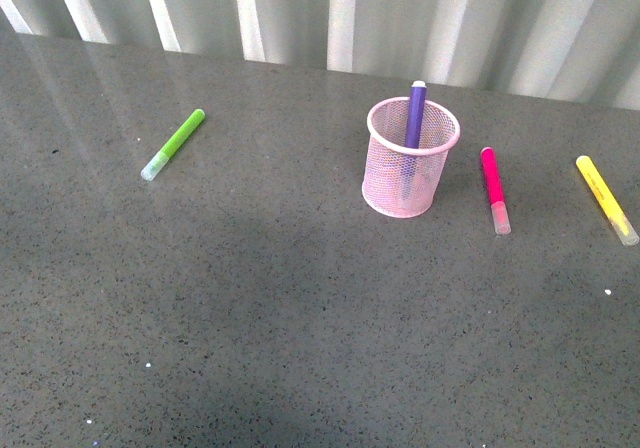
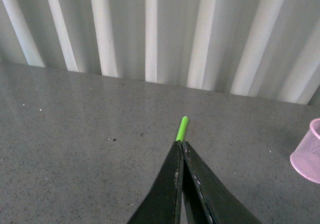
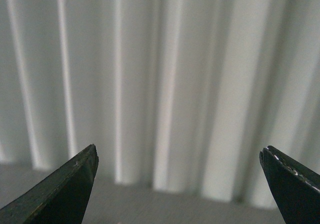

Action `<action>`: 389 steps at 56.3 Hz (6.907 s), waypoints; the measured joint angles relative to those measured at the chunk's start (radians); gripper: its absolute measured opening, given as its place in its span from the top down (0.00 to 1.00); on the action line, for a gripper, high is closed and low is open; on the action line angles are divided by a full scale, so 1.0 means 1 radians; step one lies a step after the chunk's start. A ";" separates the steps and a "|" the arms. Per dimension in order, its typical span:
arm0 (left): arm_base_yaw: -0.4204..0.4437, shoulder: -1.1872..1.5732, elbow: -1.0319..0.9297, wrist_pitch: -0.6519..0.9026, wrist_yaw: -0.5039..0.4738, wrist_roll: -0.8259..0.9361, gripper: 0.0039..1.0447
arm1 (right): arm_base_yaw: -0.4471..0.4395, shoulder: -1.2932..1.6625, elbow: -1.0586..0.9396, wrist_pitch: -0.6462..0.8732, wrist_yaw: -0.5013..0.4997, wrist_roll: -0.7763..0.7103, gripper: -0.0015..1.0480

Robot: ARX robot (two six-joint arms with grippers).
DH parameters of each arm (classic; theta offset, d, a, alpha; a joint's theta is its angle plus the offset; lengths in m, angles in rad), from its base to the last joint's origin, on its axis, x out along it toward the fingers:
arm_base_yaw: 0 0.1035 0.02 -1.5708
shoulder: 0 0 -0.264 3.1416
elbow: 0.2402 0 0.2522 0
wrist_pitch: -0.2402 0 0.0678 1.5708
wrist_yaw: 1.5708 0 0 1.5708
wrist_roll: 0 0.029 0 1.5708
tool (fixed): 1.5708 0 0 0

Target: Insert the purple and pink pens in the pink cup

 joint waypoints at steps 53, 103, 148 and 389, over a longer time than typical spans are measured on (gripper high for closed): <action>0.000 -0.515 -0.002 -0.475 -0.002 0.000 0.97 | 0.234 1.633 1.354 -0.962 0.061 0.026 0.07; 0.000 -0.775 -0.002 -0.740 -0.002 0.000 0.97 | 0.240 1.828 1.183 -0.820 0.014 0.238 0.07; 0.000 -0.776 -0.002 -0.740 -0.002 0.000 0.97 | 0.292 1.988 1.385 -0.860 0.000 0.245 0.07; 0.000 -0.776 -0.002 -0.740 -0.002 0.000 0.97 | 0.463 1.737 0.809 0.508 -0.379 0.168 0.74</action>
